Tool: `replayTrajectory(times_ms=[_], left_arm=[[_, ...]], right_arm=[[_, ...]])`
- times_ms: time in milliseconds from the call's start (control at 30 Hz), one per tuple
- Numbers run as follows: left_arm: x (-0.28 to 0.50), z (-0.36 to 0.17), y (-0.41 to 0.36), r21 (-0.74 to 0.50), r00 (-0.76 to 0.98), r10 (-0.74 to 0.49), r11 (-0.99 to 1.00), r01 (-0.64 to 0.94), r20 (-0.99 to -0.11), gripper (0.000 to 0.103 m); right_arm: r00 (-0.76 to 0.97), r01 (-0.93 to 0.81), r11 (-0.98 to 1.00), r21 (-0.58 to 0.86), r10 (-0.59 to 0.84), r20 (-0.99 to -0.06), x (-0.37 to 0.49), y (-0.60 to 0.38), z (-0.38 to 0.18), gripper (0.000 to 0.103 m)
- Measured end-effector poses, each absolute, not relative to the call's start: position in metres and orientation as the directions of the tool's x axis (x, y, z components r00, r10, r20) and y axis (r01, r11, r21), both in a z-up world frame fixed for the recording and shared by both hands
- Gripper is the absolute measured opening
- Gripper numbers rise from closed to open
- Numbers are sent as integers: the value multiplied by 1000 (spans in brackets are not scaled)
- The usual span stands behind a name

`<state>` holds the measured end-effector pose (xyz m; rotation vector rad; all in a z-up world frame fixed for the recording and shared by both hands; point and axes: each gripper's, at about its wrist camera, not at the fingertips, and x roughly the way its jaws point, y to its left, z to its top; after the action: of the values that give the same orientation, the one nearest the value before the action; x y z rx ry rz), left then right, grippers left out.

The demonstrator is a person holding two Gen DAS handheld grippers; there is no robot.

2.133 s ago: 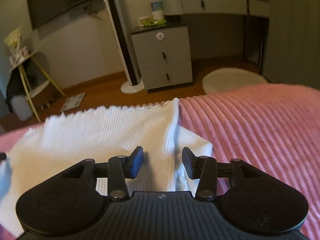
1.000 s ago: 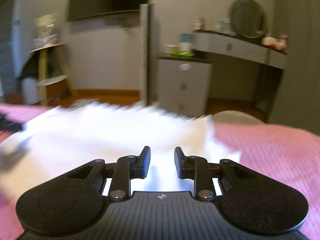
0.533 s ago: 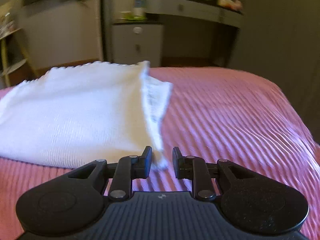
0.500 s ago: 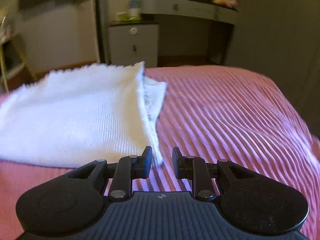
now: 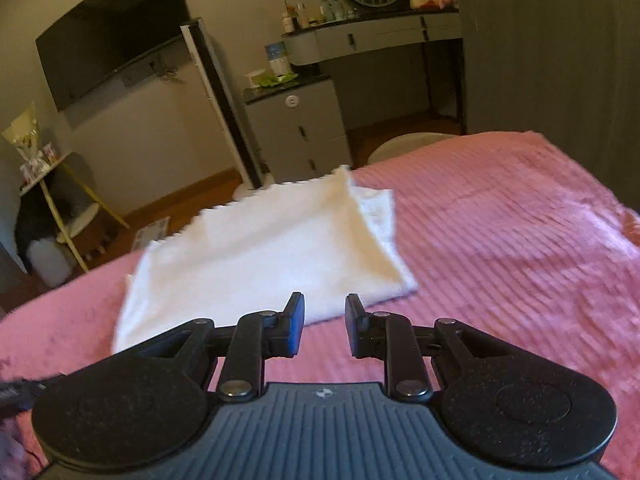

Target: Fold small clothes

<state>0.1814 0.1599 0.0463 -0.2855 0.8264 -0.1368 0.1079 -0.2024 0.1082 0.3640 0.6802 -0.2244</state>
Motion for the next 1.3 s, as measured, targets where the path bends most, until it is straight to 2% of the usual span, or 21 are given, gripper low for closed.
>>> replayTrajectory(times_ms=[133, 267, 367, 533, 667, 800, 833, 900, 1000, 1100, 1167, 1200, 1300], left_arm=[[184, 45, 162, -305, 660, -213, 952, -25, -720, 82], [199, 32, 155, -275, 640, -186, 960, -42, -745, 82], [220, 19, 145, -259, 638, -173, 965, -43, -750, 82], [271, -4, 131, -283, 649, -174, 957, -68, -741, 82], [306, -19, 124, -331, 634, -222, 942, -56, -741, 82], [325, -37, 119, -375, 595, -274, 926, -51, -756, 82], [325, -36, 119, -377, 597, -274, 925, -51, -754, 80], [325, -34, 120, -385, 599, -285, 922, -42, -749, 65], [329, -33, 127, -405, 590, -287, 911, -74, -755, 51], [328, -29, 134, -449, 597, -298, 886, -118, -745, 41], [327, -27, 135, -467, 608, -304, 875, -127, -734, 43], [327, -29, 135, -461, 596, -294, 875, -147, -747, 52], [331, -35, 134, -449, 571, -281, 876, -174, -771, 63]], right_arm=[[778, 253, 915, 315, 1, -628, 126, -169, 104, 20], [782, 202, 911, 359, 71, -619, 149, -157, 71, 20], [786, 181, 930, 321, 60, -616, 165, -157, 43, 20], [802, 178, 967, 180, -36, -596, 195, -175, 8, 20], [827, 164, 956, 244, 2, -563, 213, -191, -6, 20], [818, 136, 961, 240, 28, -574, 217, -189, -22, 21], [816, 127, 961, 245, 39, -576, 217, -186, -24, 21], [817, 122, 958, 258, 50, -574, 217, -187, -23, 22], [828, 110, 947, 303, 81, -555, 212, -188, -20, 28], [822, 102, 947, 306, 92, -561, 207, -184, -22, 28], [825, 96, 957, 273, 77, -559, 204, -180, -20, 29], [827, 94, 960, 264, 72, -558, 203, -179, -18, 29], [830, 91, 957, 274, 79, -551, 203, -179, -17, 33]])
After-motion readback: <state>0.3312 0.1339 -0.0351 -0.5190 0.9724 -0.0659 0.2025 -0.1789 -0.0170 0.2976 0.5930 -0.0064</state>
